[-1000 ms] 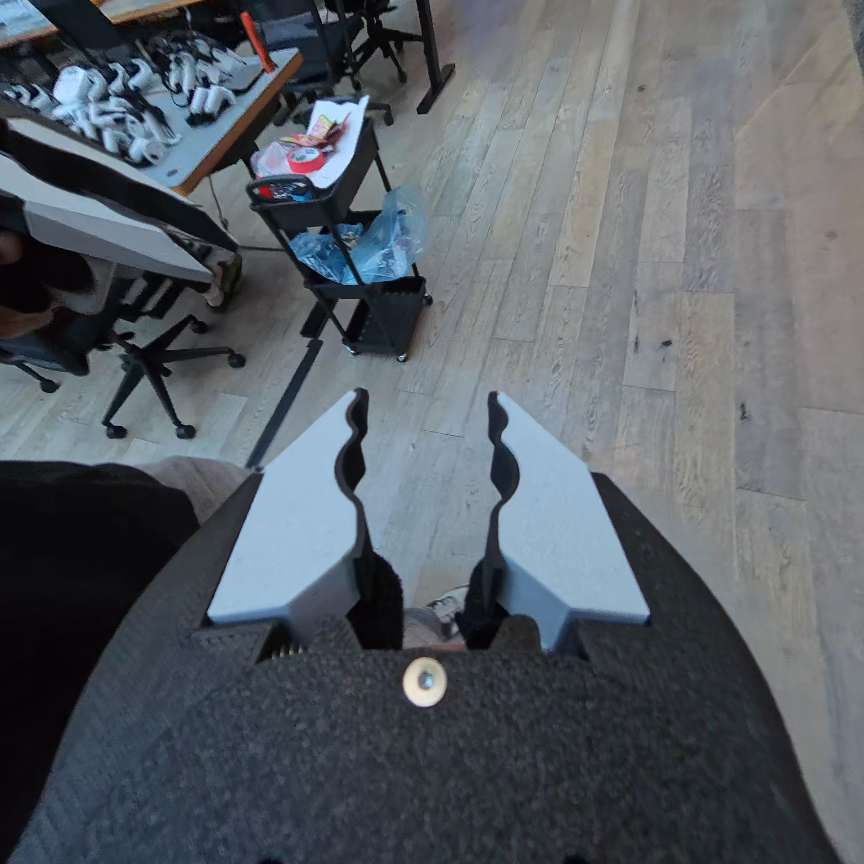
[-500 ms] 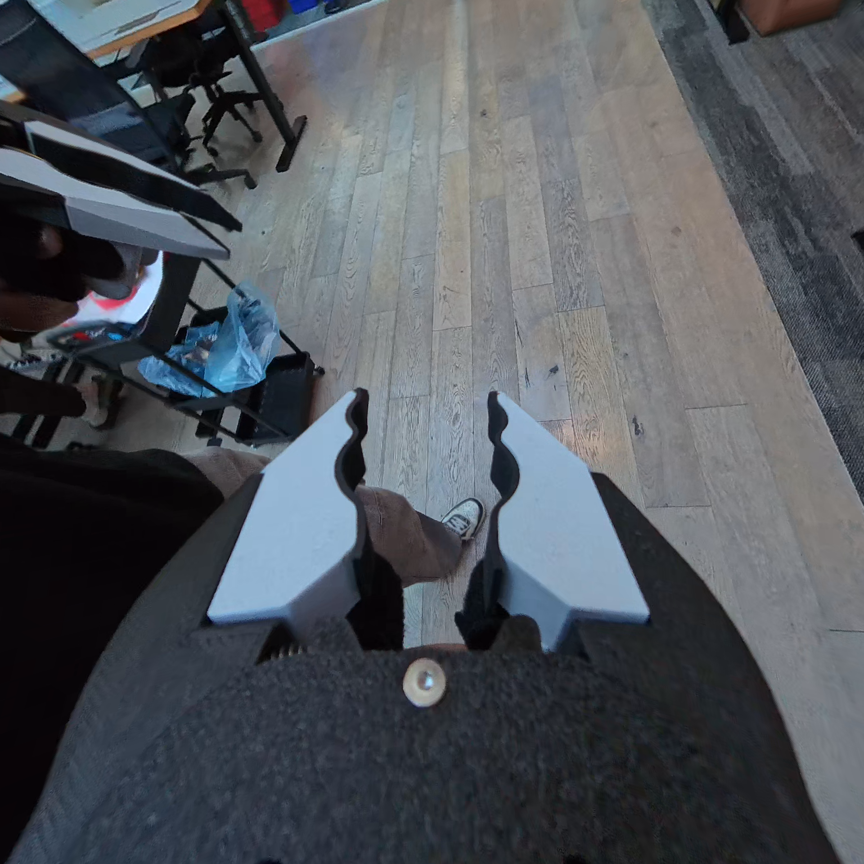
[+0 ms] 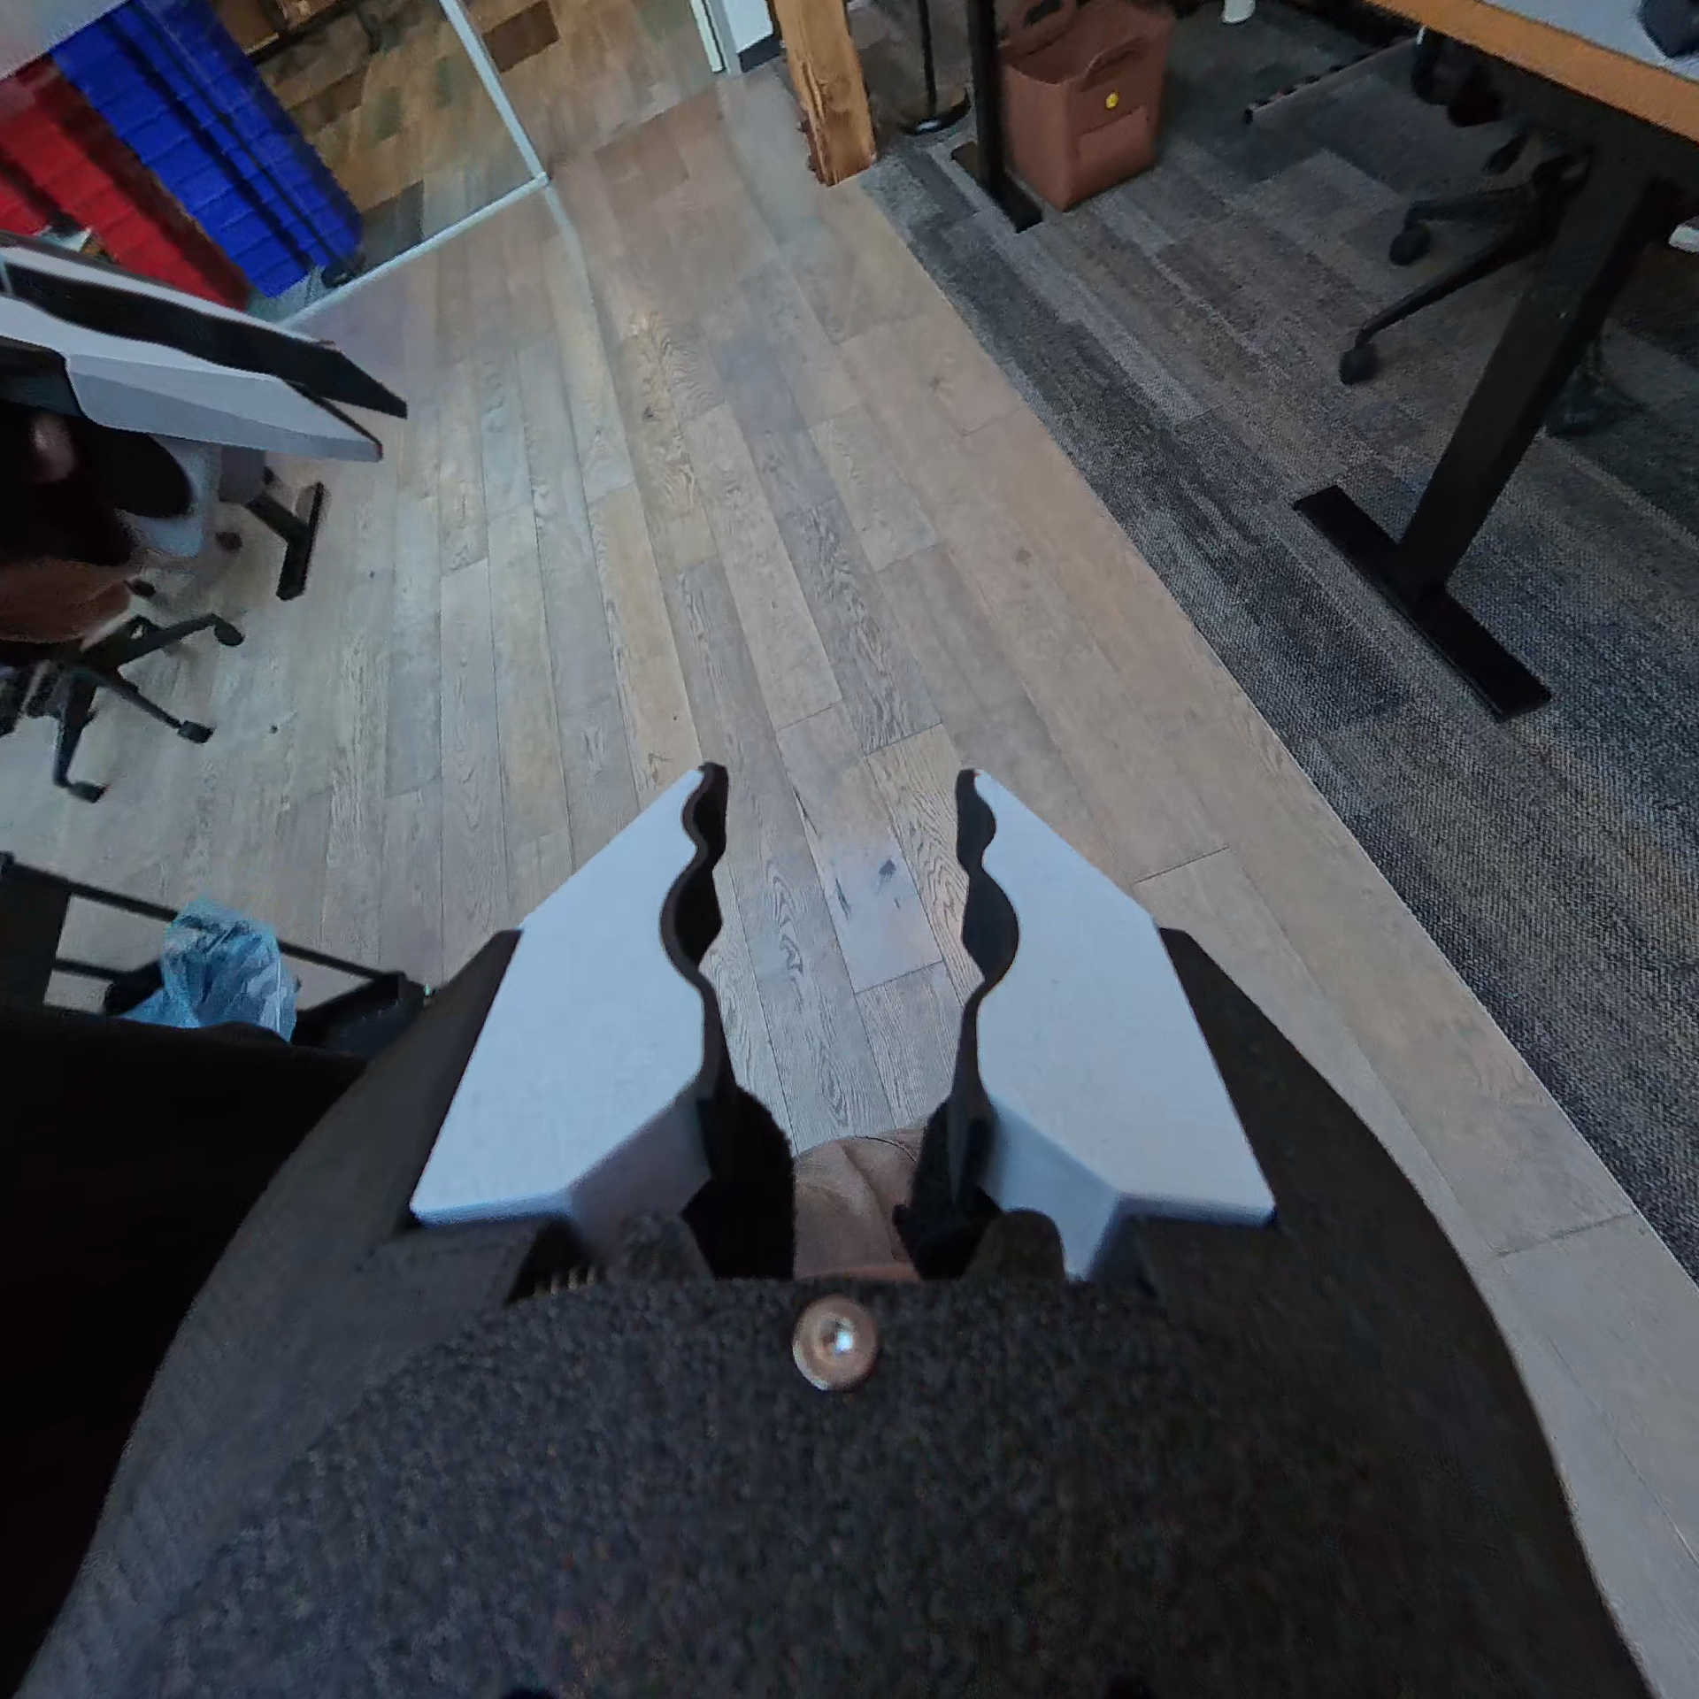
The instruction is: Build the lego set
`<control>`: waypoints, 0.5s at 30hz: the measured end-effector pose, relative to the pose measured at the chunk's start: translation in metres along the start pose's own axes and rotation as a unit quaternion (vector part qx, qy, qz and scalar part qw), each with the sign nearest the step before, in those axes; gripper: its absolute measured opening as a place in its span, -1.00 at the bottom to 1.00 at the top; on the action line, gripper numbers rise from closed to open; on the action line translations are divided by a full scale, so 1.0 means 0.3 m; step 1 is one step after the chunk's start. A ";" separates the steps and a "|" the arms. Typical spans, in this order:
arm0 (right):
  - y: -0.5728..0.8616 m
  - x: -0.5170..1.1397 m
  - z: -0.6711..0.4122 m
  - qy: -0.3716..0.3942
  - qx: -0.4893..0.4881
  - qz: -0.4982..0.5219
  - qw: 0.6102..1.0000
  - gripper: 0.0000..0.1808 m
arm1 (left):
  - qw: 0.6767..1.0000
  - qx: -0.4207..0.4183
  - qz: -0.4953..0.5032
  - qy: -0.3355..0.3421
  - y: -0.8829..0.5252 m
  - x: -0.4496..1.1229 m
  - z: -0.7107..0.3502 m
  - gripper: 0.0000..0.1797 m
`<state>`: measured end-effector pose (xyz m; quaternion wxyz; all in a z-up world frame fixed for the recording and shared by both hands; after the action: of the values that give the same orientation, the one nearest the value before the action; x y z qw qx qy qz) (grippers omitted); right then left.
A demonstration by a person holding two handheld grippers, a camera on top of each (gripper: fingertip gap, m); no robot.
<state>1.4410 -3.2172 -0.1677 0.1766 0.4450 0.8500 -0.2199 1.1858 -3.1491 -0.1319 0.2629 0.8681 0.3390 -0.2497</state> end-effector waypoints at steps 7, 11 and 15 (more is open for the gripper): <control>0.454 0.337 -0.166 -0.016 0.017 0.009 1.000 -0.46 | 0.999 -0.004 0.033 -0.031 -0.218 0.510 -0.372 -0.62; 0.718 0.445 -0.383 0.002 0.010 0.011 1.000 -0.48 | 0.996 -0.035 0.073 -0.031 -0.322 0.782 -0.656 -0.62; 0.962 0.578 -0.559 -0.026 -0.017 0.012 0.999 -0.47 | 0.995 -0.024 0.091 -0.028 -0.457 1.053 -0.887 -0.62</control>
<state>1.5702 -2.8640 -0.1752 0.2082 0.4461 0.8434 -0.2150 1.3590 -2.7515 -0.1682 0.3151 0.8812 0.2573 -0.2409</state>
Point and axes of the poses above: each gripper's, where its closed fingertips meet, x out along the fingers, z out of its underside, y = z × x across the jaws, the point moved 5 cm from there along -x, back along the fingers, and after that the axes turned 4 degrees about -x, right-handed, at the moved point
